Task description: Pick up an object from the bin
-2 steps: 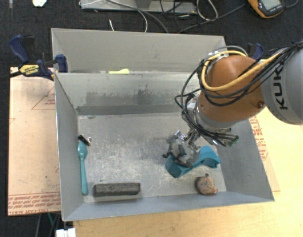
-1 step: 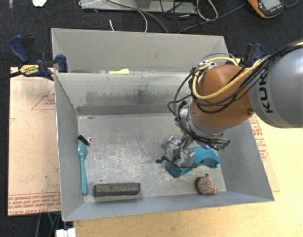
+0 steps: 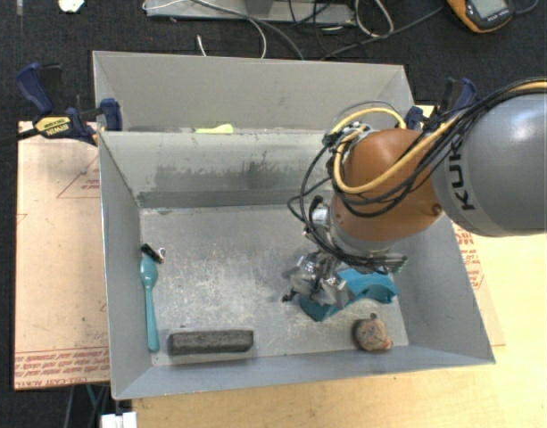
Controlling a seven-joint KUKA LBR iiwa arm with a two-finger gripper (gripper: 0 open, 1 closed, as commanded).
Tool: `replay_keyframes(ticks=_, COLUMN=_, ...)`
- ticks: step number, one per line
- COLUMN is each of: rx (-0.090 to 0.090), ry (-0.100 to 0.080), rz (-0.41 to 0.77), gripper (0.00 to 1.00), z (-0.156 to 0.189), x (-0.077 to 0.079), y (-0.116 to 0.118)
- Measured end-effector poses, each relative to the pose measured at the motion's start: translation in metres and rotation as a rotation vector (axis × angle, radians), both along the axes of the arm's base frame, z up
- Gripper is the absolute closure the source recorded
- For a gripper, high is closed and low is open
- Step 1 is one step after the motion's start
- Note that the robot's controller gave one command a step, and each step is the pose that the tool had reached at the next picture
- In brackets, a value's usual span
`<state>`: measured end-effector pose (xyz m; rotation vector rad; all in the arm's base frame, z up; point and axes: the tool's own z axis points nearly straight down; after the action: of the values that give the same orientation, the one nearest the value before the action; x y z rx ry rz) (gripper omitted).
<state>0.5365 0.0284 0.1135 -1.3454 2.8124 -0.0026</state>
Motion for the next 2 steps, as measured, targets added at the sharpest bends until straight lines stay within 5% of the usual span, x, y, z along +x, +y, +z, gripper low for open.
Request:
replay_keyframes(ticks=1, rx=0.008, ry=-0.006, rz=0.136, gripper=1.0, z=0.053, x=-0.003, y=-0.002)
replay_keyframes(ticks=2, rx=0.004, ry=-0.012, rz=0.191, gripper=1.0, z=0.012, x=-0.028, y=-0.01)
